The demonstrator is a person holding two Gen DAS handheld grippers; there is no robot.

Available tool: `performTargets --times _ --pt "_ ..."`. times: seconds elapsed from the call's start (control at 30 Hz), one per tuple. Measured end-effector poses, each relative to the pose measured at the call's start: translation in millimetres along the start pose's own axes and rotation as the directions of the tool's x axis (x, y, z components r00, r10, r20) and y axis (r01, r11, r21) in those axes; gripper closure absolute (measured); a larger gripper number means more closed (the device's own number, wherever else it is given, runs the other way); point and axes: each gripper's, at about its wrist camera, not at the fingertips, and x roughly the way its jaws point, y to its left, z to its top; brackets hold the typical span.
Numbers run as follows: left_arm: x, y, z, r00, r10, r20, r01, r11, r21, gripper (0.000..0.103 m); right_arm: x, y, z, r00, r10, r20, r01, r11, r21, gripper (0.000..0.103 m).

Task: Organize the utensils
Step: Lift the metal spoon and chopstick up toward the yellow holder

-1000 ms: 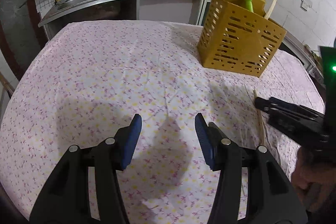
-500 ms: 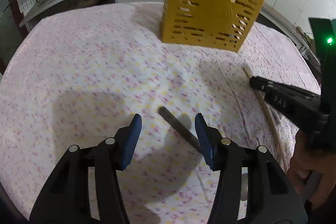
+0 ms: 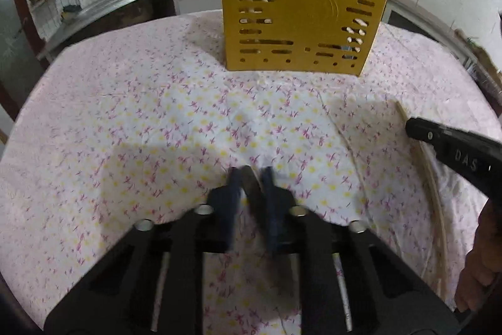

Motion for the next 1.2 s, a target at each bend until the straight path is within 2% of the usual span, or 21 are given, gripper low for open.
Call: performTargets --times 0.07,0.43,0.67,0.9,1.2 --pt "-0.2 7.3 4.7 0.999 -0.046 -0.005 0.046 0.999 -0.029 0.096 -2.7 -3.8 0.7 1.000 0.003 0.007 -0.003 1.000 0.005 0.097" --pt "-36.9 13.5 5.4 0.995 -0.085 0.054 0.086 0.996 -0.021 0.096 -24.3 -15.5 4.1 0.998 0.024 0.050 -0.025 0.999 0.022 0.097" --pt "-70.2 16.7 19.9 0.988 -0.097 0.123 0.099 0.995 -0.009 0.095 -58.9 -16.0 12.4 0.991 0.052 0.122 -0.054 0.998 0.013 0.097" --pt "-104.4 22.8 29.6 0.976 -0.110 0.189 0.113 0.994 -0.004 0.095 -102.1 -18.3 20.8 0.972 0.094 0.215 -0.095 0.995 -0.005 0.097" --pt "-136.3 25.9 37.4 0.959 -0.118 0.257 0.120 0.993 0.007 0.095 -146.2 -15.5 21.5 0.948 0.110 0.297 -0.107 0.994 -0.027 0.097"
